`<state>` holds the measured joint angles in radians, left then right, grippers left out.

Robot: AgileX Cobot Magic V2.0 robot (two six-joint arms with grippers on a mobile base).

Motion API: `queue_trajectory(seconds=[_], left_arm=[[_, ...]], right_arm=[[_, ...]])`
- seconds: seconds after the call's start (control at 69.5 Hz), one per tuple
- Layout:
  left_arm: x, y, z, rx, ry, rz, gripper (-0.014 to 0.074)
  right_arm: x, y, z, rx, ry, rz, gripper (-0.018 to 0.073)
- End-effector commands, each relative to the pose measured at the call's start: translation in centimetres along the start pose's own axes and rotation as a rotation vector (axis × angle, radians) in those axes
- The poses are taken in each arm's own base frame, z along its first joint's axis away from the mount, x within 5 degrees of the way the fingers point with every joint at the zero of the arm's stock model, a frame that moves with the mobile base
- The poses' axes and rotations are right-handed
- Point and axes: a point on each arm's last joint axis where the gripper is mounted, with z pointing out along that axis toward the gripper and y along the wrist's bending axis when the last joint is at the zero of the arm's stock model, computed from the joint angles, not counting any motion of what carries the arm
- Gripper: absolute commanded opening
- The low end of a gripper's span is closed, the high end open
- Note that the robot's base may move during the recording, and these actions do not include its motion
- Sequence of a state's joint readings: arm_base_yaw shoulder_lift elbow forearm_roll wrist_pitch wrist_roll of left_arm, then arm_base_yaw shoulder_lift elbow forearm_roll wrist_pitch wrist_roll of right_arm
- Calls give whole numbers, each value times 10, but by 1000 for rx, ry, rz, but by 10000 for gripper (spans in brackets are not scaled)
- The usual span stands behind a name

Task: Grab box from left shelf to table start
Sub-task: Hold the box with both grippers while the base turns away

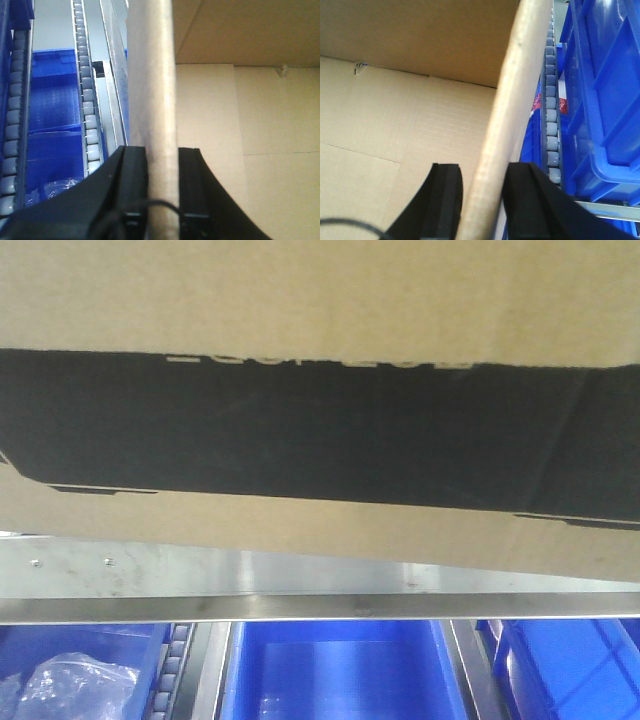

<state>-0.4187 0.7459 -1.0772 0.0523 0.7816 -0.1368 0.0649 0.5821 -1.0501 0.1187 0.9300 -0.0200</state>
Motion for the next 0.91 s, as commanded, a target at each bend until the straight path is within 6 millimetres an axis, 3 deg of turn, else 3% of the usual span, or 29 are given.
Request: queue_trajectory(seconds=[0.0,0.892], left_arm=[[-26,-9,-16,104,-236,-66,-96],[-26,-9,-13,103,-227,-65,-96]], right_arm=[[-20,5,-8,-42,-159,2,57],[-20,5,-8,-42,-159,2,57]])
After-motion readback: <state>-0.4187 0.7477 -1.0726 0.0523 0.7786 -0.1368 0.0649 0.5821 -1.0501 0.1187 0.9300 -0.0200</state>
